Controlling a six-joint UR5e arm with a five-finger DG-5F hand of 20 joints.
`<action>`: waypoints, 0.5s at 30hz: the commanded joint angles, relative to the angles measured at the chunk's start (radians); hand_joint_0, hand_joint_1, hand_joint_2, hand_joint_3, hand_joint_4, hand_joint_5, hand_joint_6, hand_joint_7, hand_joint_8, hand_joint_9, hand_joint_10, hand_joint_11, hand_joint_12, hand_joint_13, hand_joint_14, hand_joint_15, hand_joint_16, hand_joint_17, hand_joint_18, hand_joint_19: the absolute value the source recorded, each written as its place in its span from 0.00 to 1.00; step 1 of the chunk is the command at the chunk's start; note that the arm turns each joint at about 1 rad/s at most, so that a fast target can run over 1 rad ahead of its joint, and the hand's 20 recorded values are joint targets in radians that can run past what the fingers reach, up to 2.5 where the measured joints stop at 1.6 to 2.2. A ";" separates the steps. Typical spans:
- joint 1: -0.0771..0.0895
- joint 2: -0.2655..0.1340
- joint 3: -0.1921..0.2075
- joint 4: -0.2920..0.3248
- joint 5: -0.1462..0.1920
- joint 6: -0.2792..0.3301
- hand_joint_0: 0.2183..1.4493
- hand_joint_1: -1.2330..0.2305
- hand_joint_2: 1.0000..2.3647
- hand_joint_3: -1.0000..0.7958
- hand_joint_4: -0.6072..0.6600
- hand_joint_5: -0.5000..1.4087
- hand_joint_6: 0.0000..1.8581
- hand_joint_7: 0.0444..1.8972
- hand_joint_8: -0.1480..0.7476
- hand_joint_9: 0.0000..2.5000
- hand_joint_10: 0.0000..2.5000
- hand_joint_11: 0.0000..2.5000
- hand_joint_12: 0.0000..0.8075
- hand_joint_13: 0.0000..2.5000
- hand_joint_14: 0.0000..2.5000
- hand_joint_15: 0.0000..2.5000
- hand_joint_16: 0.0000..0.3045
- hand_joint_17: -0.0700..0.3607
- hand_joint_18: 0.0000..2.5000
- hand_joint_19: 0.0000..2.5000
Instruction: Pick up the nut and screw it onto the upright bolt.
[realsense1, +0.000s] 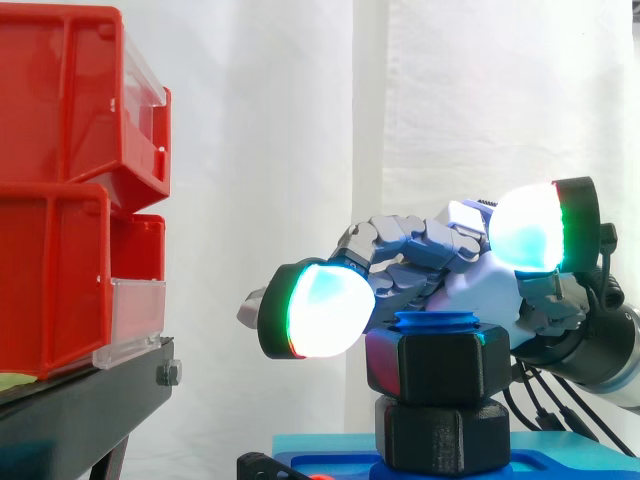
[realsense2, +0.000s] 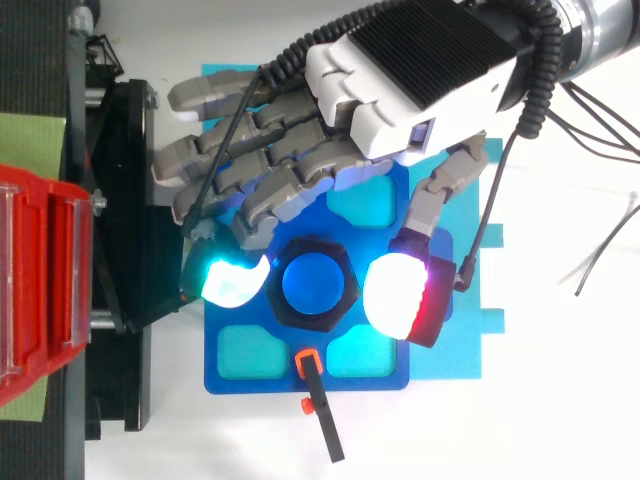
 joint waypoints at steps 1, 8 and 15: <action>0.002 0.000 0.000 -0.003 0.000 0.000 0.19 0.75 0.00 0.28 0.63 0.17 0.27 0.36 0.44 0.17 0.00 0.00 0.45 0.10 0.00 0.00 0.15 0.41 0.00 0.00; 0.002 0.000 0.000 -0.006 -0.003 0.000 0.19 0.75 0.00 0.28 0.64 0.18 0.27 0.39 0.44 0.17 0.00 0.00 0.44 0.10 0.00 0.00 0.15 0.40 0.00 0.00; 0.000 0.000 0.000 -0.006 -0.005 0.000 0.19 0.75 0.00 0.28 0.68 0.19 0.27 0.50 0.46 0.18 0.00 0.00 0.45 0.11 0.00 0.00 0.15 0.40 0.00 0.00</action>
